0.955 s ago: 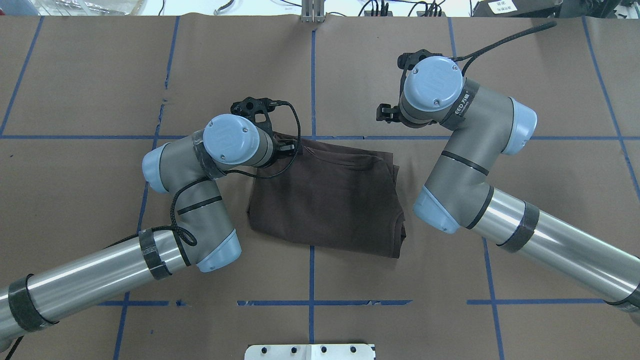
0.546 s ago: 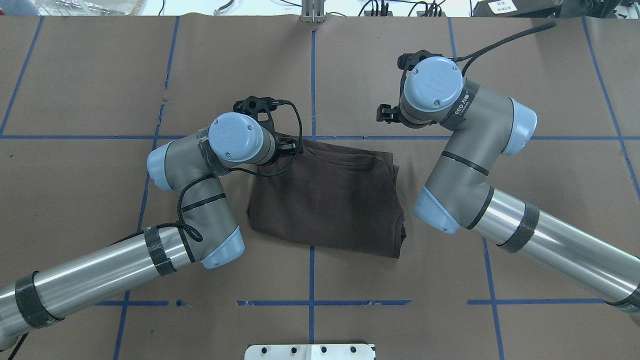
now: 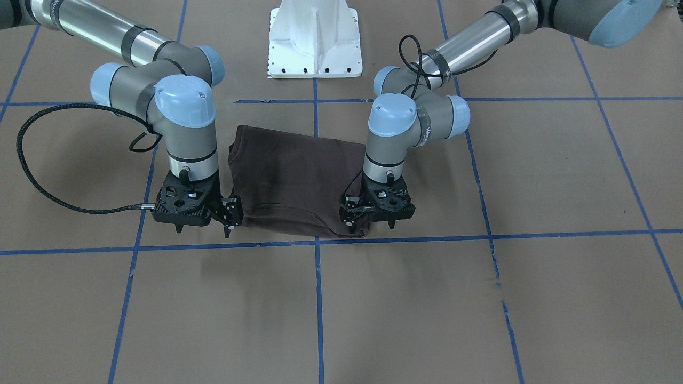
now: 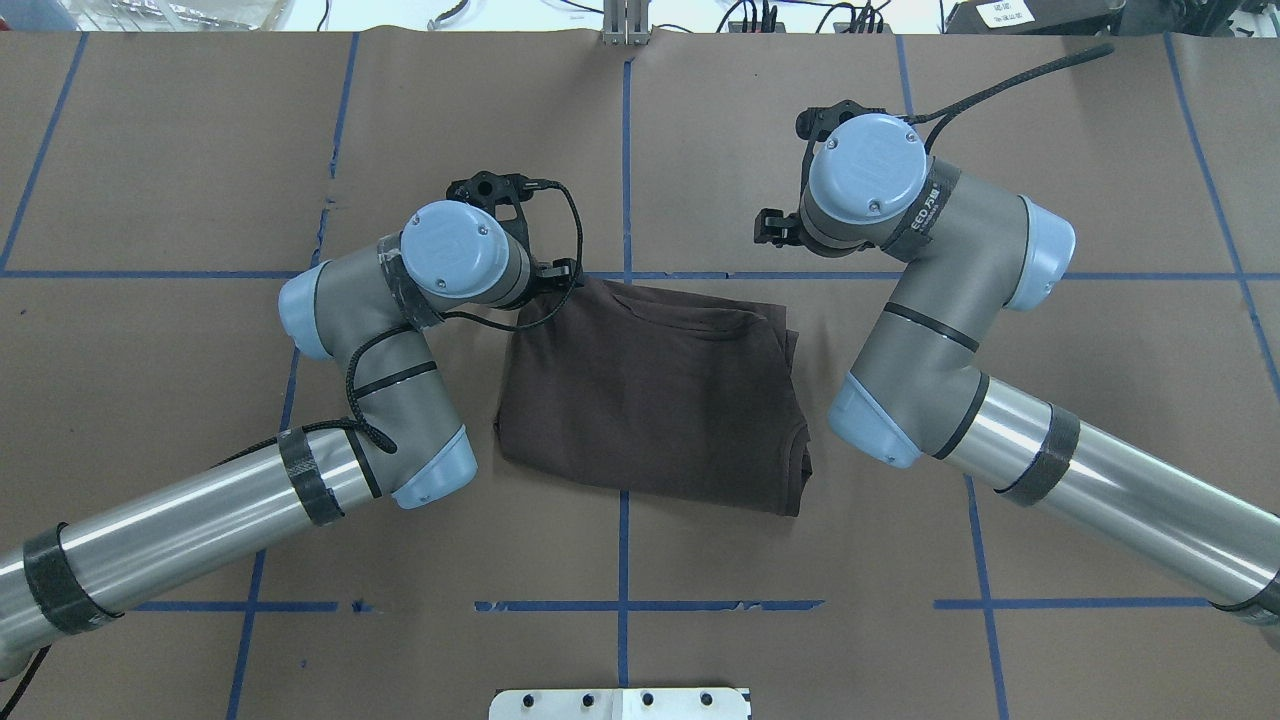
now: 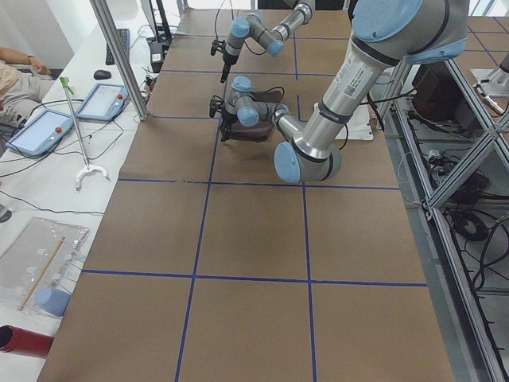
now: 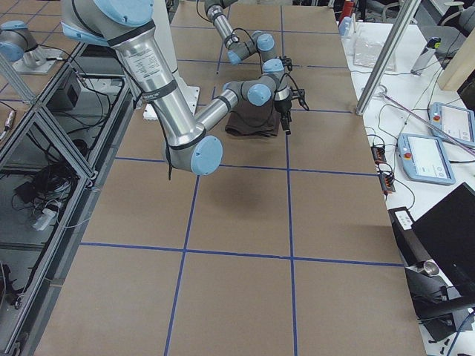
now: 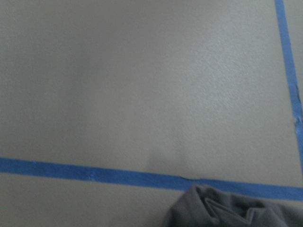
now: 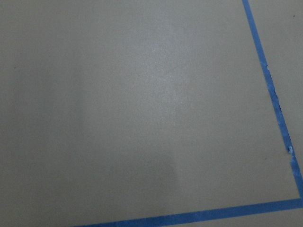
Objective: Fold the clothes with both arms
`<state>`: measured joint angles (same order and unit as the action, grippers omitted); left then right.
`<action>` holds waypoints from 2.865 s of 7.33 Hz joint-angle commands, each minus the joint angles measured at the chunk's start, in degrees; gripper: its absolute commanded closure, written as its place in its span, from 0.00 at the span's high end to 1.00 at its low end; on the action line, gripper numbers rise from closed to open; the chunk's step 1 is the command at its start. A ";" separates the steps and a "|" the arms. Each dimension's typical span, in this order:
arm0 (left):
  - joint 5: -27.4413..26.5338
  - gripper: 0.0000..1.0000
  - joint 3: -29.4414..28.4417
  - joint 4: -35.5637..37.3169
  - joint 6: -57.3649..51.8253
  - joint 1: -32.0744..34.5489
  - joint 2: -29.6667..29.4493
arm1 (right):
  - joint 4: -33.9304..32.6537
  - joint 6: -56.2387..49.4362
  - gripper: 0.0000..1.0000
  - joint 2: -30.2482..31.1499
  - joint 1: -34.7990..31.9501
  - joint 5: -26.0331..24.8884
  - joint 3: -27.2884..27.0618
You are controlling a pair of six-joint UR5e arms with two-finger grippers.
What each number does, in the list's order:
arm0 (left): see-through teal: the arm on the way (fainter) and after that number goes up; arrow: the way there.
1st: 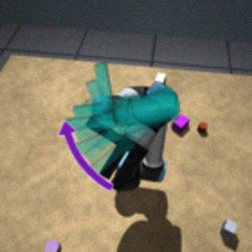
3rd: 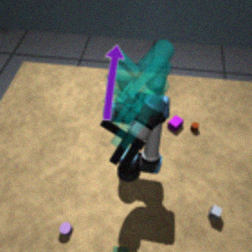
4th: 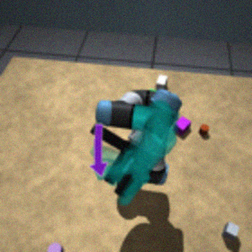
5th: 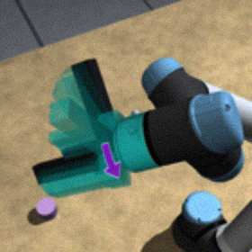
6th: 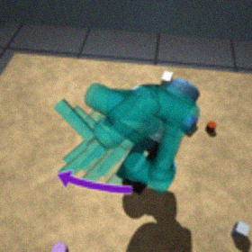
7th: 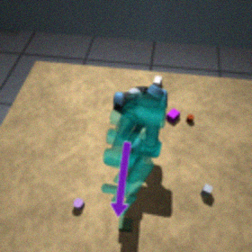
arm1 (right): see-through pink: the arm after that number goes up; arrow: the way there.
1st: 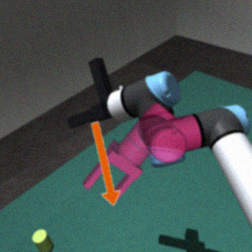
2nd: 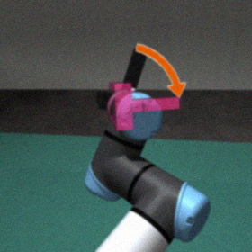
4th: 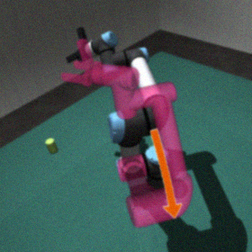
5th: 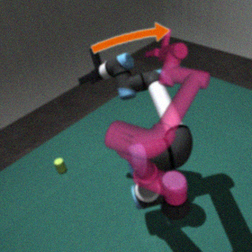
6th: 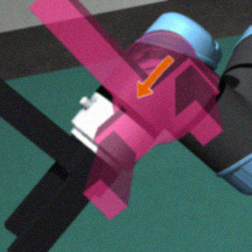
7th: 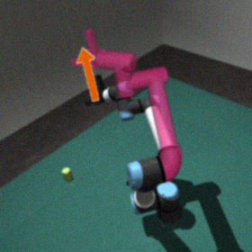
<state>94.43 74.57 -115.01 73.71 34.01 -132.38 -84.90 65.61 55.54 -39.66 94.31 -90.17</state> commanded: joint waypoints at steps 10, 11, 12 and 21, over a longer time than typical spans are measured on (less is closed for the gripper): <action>7.44 1.00 16.56 -5.13 -4.28 1.87 9.85 | -0.09 -0.92 1.00 0.62 0.02 3.08 -2.65; 7.27 1.00 18.66 -5.40 -2.88 -0.84 12.21 | -0.09 -0.93 1.00 0.62 0.02 3.16 -2.65; 7.09 1.00 21.47 -5.66 0.35 -3.57 14.93 | -0.09 -0.93 1.00 0.62 0.02 3.16 -2.65; 4.10 0.59 24.13 -5.40 10.14 -11.24 18.30 | 0.00 -0.93 1.00 1.06 -0.07 3.08 -3.09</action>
<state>98.56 98.70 -120.45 83.78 22.82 -114.13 -84.90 64.69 56.57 -39.72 97.38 -93.21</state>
